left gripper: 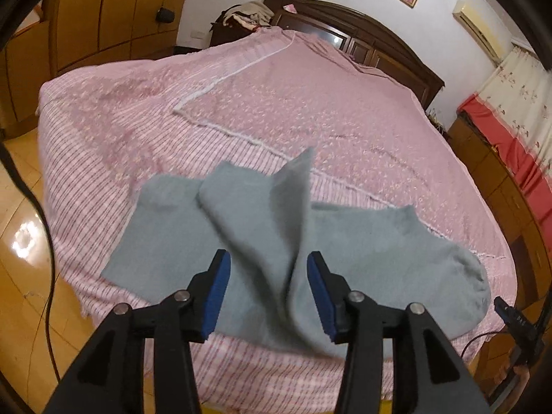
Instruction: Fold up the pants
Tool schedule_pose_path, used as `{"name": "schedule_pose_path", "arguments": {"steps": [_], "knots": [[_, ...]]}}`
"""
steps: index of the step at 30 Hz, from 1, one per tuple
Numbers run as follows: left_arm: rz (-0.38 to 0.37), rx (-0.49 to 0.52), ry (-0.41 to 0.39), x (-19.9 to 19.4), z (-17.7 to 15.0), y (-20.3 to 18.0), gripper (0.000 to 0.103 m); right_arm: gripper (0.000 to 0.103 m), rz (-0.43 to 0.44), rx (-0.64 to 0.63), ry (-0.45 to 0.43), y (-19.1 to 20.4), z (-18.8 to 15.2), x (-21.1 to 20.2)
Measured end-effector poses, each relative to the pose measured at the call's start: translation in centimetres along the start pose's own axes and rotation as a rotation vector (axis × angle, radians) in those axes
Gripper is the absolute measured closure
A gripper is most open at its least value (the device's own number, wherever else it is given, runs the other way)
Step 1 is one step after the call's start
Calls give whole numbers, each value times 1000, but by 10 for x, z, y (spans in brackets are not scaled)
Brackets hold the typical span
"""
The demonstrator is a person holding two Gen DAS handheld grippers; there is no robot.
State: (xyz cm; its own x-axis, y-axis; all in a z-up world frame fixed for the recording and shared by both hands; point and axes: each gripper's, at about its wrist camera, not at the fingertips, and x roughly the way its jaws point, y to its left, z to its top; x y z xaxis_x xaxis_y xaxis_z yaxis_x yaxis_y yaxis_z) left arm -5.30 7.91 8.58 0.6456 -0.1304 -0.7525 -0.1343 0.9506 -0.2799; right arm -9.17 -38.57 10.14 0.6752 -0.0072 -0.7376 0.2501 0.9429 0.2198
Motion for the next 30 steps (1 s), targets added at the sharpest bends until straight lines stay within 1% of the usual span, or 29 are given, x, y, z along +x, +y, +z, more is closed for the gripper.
{"name": "schedule_pose_path", "arguments": {"steps": [5, 10, 14, 18, 21, 23, 24, 25, 26, 27, 30], "knots": [[9, 30, 25, 19, 12, -14, 54, 70, 31, -1, 33, 12, -4, 19], [40, 72, 46, 41, 24, -26, 54, 70, 21, -13, 66, 17, -11, 34], [81, 95, 46, 59, 37, -34, 54, 70, 22, -3, 92, 16, -18, 46], [112, 117, 42, 81, 47, -40, 54, 70, 8, -19, 98, 16, -23, 53], [117, 104, 30, 94, 50, -37, 55, 67, 7, -28, 96, 18, -23, 54], [114, 95, 32, 101, 50, -34, 59, 67, 12, -24, 94, 18, -23, 54], [115, 92, 37, 105, 49, -30, 71, 67, 13, -23, 94, 18, -24, 54], [120, 92, 43, 107, 48, -28, 85, 67, 13, -23, 94, 17, -24, 54], [119, 92, 48, 108, 47, -25, 90, 67, 13, -24, 94, 18, -24, 54], [109, 86, 39, 106, 46, -22, 94, 67, 10, -26, 94, 18, -24, 54], [92, 71, -1, 93, 45, -14, 97, 67, -2, -35, 92, 21, -26, 54]]}}
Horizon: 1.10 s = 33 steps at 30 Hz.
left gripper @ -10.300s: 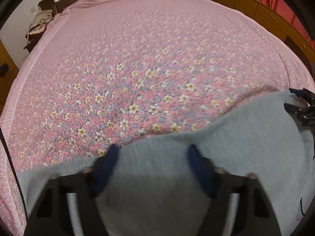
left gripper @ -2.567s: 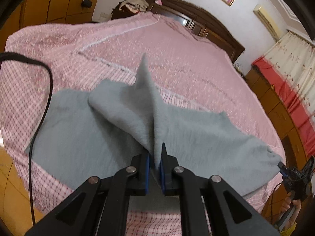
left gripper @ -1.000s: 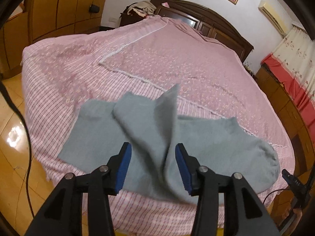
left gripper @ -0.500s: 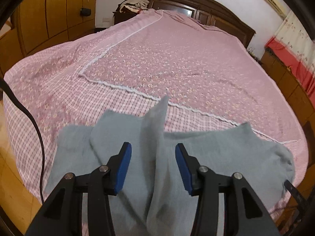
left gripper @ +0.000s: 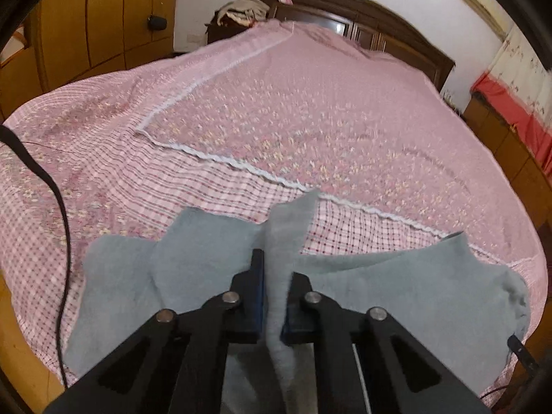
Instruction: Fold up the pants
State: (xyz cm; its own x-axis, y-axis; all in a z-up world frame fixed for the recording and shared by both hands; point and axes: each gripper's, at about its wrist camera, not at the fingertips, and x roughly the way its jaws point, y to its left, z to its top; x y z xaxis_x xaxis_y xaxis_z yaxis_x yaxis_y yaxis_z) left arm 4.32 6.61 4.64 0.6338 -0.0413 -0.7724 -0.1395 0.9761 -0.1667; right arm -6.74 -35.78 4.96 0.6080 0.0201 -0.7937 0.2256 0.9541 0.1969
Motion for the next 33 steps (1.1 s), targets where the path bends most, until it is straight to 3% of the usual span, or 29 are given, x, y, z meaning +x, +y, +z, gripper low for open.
{"name": "schedule_pose_path", "arguments": {"steps": [4, 10, 22, 28, 33], "knots": [[-8, -40, -59, -25, -1, 18, 98, 65, -18, -15, -1, 5, 0, 1], [48, -93, -86, -46, -13, 54, 98, 63, -26, -16, 2, 6, 0, 1], [128, -189, -15, -52, -64, 109, 98, 63, -32, -34, 8, 18, 9, -6], [115, -203, 14, -44, -74, 116, 98, 63, 22, -134, 38, 55, 17, -6], [104, -204, 15, -42, -76, 118, 98, 63, 135, -303, 96, 117, 32, 8]]}}
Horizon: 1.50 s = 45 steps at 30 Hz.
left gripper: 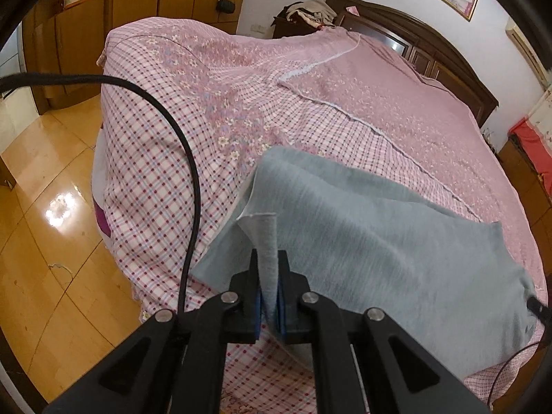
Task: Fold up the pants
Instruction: 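Bring the right gripper beside the left and close it on the fabric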
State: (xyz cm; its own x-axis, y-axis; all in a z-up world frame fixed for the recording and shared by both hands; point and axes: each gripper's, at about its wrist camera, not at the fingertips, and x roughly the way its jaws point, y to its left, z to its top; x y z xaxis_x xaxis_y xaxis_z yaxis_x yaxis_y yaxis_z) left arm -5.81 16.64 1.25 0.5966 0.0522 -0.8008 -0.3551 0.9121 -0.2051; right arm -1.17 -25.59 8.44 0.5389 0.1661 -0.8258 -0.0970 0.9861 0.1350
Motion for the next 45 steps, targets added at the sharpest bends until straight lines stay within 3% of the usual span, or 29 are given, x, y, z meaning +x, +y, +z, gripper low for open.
{"name": "schedule_pose_path", "arguments": {"steps": [4, 14, 22, 28, 36, 42, 45], "knots": [[-13, -13, 5, 1, -1, 3, 97, 63, 127, -146, 67, 55, 29, 26], [-39, -30, 21, -1, -5, 9, 97, 63, 306, -577, 185, 212, 55, 86], [-63, -54, 24, -3, -7, 18, 96, 63, 370, -814, 257, 298, 51, 121], [-78, -82, 30, 0, -9, 28, 94, 63, 346, -894, 300, 322, 47, 145], [-95, -96, 33, 2, -12, 31, 94, 63, 362, -903, 354, 329, 42, 161], [-95, -101, 28, -2, -14, 32, 94, 88, 413, -929, 335, 329, 34, 158], [-96, -104, 25, -3, -14, 32, 94, 94, 441, -908, 314, 321, 34, 150]]}}
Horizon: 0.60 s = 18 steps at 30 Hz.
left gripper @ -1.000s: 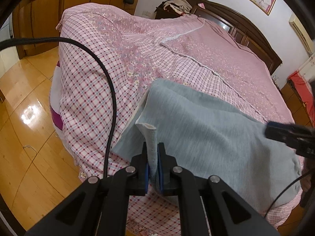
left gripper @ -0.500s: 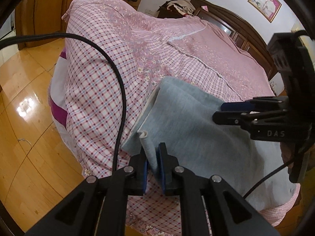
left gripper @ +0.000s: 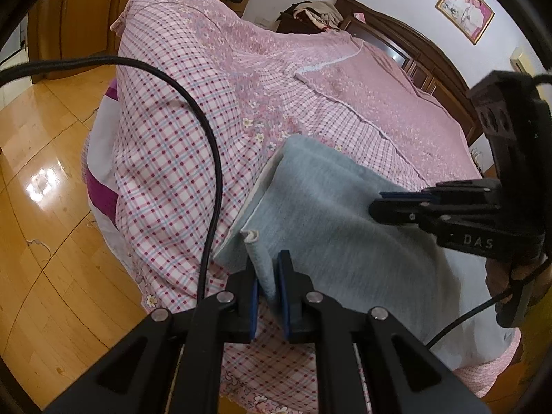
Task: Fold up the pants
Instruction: 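Bring the right gripper beside the left and close it on the fabric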
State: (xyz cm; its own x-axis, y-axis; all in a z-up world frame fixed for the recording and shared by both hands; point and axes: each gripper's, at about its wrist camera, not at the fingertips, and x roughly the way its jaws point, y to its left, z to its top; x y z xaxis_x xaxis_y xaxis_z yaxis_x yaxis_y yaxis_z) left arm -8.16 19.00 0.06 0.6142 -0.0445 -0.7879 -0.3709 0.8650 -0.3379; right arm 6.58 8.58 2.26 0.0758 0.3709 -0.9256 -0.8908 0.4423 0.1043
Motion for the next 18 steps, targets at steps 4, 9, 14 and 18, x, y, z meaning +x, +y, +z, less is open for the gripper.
{"name": "schedule_pose_path", "arguments": {"steps": [4, 9, 14, 18], "knots": [[-15, -10, -26, -7, 1, 0, 95, 96, -16, 12, -53, 1, -5, -12], [-37, -27, -95, -24, 9, 1, 97, 96, -82, 2, -198, 7, -3, -53], [21, -17, -102, -13, 13, 0, 98, 96, -153, -3, -202, 1, 11, -42], [25, -38, -74, -2, 10, 6, 99, 96, -153, -27, -122, -2, 9, -10]]}}
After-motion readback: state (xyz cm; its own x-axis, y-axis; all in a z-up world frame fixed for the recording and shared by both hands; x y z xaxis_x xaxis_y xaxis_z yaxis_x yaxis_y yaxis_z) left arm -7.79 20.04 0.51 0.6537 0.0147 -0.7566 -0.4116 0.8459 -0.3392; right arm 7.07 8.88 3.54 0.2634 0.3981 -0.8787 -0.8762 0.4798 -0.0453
